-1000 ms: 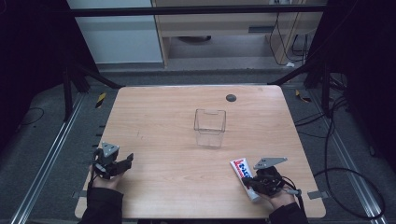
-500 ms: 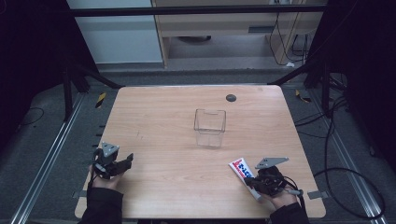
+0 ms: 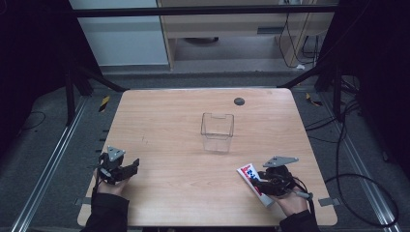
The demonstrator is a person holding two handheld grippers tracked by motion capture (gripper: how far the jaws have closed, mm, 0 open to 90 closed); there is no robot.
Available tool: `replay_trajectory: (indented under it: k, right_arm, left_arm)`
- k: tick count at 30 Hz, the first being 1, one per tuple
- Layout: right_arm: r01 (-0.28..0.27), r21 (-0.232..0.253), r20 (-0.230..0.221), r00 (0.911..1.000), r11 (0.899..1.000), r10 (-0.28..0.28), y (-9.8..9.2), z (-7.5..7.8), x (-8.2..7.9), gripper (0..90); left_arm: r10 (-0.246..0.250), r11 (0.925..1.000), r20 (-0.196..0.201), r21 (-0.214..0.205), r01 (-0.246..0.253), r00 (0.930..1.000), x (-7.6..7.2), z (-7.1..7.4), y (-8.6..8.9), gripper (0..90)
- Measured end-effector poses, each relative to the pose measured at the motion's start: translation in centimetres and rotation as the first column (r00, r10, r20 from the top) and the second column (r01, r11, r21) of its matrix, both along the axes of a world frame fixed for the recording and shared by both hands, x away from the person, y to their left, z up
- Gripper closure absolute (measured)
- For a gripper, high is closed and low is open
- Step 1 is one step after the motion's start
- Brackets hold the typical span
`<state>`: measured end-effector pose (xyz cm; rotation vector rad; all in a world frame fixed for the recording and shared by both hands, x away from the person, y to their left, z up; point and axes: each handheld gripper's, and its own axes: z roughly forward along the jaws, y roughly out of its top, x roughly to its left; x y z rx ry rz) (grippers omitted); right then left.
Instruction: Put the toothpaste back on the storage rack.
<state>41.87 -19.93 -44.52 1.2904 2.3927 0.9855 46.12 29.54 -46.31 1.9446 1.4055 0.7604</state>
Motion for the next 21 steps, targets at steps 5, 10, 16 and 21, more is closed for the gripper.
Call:
replay_trajectory:
  k: [5,10,16,21]
  right_arm:
    - [0.056,-0.016,0.001,0.9984,0.998,-0.056,-0.3,0.5,0.4,43.7]
    - [0.086,-0.036,-0.003,0.9962,0.996,-0.087,-0.2,0.8,1.3,38.0]
    - [0.077,-0.047,-0.037,0.9962,0.996,-0.078,0.7,0.9,2.2,35.5]
    - [0.071,-0.061,-0.080,0.9939,0.996,-0.075,1.1,0.5,2.8,33.8]
  left_arm:
    - [-0.008,1.0000,-0.009,0.006,0.008,0.9999,0.1,-0.1,-0.1,34.1]
    - [-0.005,1.0000,-0.011,0.005,0.005,0.9999,0.2,-0.1,0.0,33.6]
    - [-0.007,1.0000,-0.015,0.006,0.007,0.9999,0.2,-0.2,0.0,33.5]
    - [-0.011,0.9999,-0.020,0.008,0.011,0.9997,0.2,-0.3,0.0,33.4]
